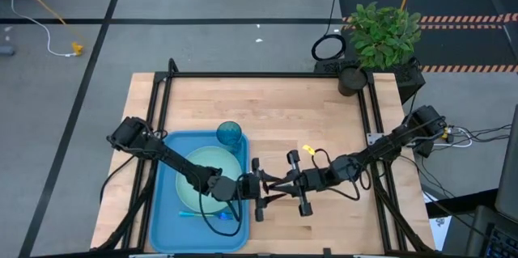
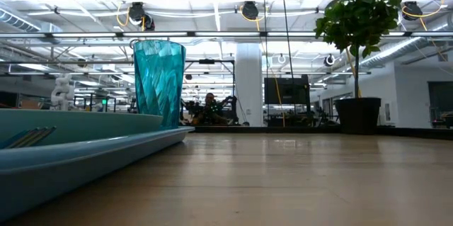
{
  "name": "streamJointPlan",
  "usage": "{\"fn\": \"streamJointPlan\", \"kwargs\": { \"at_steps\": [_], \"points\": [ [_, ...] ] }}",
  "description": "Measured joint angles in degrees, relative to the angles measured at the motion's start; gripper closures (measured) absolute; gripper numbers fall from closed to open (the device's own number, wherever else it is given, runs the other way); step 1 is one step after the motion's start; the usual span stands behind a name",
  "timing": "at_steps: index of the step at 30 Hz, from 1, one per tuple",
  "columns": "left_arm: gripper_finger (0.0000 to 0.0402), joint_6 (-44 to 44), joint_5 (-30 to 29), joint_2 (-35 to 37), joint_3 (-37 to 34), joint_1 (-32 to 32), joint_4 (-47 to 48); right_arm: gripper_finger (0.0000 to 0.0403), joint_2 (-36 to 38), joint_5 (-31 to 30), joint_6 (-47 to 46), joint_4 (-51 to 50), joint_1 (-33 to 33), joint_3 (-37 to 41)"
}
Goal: Pick and place plate/cup/fork/spoon on tray
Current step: Put the black spoon on the blue tray to the bottom of the blue fork
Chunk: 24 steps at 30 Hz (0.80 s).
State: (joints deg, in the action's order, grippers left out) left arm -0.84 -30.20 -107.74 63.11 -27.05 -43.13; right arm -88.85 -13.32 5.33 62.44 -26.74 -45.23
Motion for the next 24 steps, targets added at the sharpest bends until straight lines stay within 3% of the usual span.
{"fn": "streamJointPlan", "kwargs": {
  "at_steps": [8, 19, 24],
  "points": [
    [0.0302, -0.8, 1.7, 0.0, 0.0, 0.1, -0.9, 0.0399, 0.0, 0.0, 0.2, -0.5, 0.0, 0.0],
    [0.0369, 0.8, 4.2, 0.0, 0.0, 0.1, -1.6, 0.0399, 0.0, -0.1, 0.3, -1.2, 0.0, 0.1],
    [0.0381, 0.5, 5.1, 0.0, 0.0, 0.1, -1.5, 0.0398, 0.1, 0.1, 0.6, -1.4, 0.0, 0.1]
  ]
}}
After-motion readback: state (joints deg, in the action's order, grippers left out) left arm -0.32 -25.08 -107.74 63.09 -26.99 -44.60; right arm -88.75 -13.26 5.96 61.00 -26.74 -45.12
